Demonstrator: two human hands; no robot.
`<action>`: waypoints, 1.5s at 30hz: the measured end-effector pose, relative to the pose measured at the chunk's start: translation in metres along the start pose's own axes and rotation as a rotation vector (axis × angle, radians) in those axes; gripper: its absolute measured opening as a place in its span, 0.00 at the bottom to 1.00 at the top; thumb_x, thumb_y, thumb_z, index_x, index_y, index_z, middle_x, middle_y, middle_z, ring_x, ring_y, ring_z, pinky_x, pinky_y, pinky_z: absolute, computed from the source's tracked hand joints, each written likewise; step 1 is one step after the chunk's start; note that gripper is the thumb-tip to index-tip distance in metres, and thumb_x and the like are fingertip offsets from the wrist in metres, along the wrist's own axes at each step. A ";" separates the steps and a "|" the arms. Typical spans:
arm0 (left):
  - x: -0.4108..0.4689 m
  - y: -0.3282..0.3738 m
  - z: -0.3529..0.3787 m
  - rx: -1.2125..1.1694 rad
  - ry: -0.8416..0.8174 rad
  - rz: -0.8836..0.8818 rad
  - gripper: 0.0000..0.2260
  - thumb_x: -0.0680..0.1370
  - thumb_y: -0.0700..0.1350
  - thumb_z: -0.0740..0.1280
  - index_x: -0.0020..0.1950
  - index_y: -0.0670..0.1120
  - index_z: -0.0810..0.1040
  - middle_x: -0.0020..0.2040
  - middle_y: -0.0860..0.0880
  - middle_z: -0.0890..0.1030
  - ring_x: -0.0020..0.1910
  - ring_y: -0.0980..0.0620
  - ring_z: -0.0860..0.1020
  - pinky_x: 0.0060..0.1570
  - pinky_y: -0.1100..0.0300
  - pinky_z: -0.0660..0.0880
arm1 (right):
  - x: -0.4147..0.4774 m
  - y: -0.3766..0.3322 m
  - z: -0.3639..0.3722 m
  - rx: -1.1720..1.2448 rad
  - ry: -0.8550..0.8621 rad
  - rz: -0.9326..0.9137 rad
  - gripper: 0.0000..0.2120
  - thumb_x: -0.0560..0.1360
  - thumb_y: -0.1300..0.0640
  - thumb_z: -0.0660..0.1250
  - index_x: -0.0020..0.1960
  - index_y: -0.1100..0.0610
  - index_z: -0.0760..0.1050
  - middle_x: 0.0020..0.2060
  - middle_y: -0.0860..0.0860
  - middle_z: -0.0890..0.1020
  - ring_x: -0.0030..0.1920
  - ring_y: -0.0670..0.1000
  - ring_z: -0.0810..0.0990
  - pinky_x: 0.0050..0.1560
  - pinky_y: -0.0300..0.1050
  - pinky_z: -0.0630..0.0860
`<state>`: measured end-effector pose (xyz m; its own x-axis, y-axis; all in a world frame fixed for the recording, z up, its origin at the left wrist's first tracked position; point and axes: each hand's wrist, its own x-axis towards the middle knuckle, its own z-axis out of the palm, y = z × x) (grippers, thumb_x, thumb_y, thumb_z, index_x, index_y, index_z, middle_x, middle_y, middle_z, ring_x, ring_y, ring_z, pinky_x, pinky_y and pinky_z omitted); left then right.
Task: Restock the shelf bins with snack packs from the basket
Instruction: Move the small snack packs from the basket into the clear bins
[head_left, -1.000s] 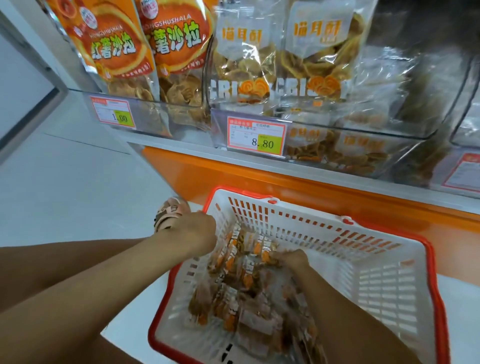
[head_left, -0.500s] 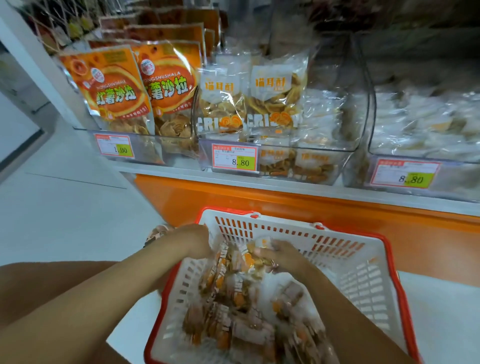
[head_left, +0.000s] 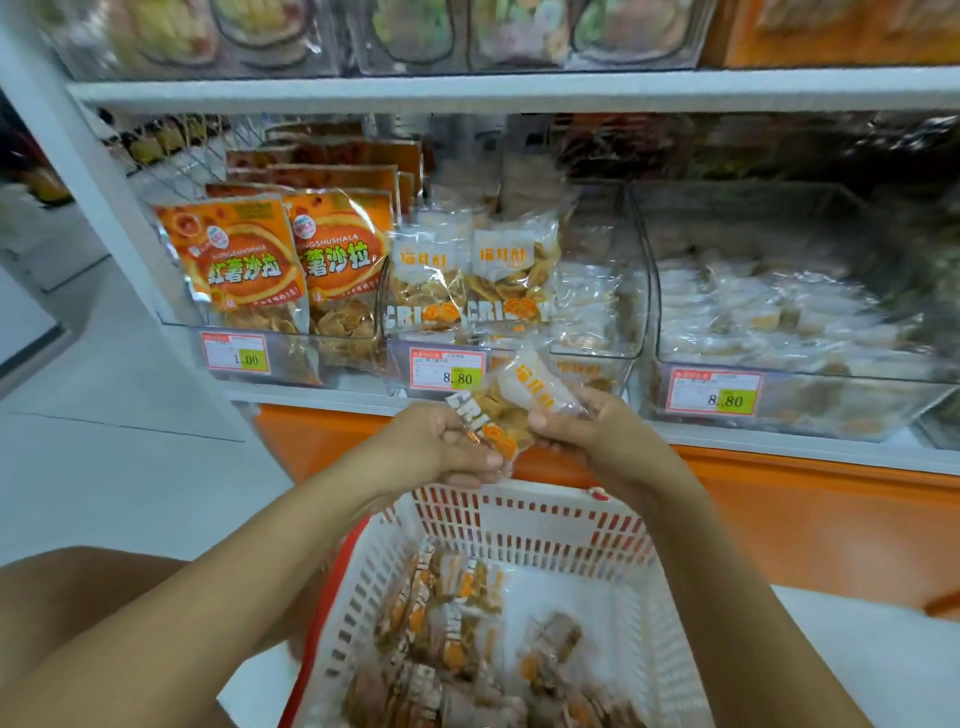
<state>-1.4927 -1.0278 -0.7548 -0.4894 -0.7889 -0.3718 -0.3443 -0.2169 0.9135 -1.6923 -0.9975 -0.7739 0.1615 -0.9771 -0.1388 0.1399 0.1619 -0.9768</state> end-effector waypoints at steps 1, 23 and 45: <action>-0.002 0.006 -0.002 0.004 0.012 0.038 0.04 0.73 0.35 0.71 0.46 0.36 0.81 0.38 0.45 0.85 0.39 0.54 0.84 0.44 0.63 0.80 | -0.002 -0.009 0.005 -0.013 0.042 -0.028 0.17 0.63 0.54 0.79 0.50 0.53 0.81 0.41 0.51 0.84 0.43 0.51 0.80 0.49 0.44 0.75; 0.017 0.045 -0.036 0.586 0.729 0.500 0.10 0.77 0.43 0.67 0.57 0.45 0.77 0.48 0.51 0.78 0.47 0.54 0.76 0.51 0.55 0.77 | 0.052 -0.103 0.018 -0.927 0.406 -0.302 0.17 0.69 0.49 0.75 0.54 0.52 0.76 0.33 0.43 0.72 0.33 0.41 0.70 0.30 0.37 0.63; 0.041 0.039 -0.023 0.800 0.793 0.631 0.08 0.74 0.47 0.71 0.49 0.46 0.76 0.45 0.55 0.69 0.52 0.54 0.68 0.47 0.64 0.61 | 0.054 -0.075 0.018 -0.514 0.493 -0.210 0.22 0.68 0.51 0.77 0.48 0.54 0.65 0.40 0.48 0.74 0.41 0.47 0.76 0.43 0.45 0.76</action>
<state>-1.5078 -1.0820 -0.7305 -0.2298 -0.8122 0.5362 -0.7454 0.5012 0.4396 -1.6763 -1.0601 -0.7054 -0.2925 -0.9486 0.1205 -0.3748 -0.0022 -0.9271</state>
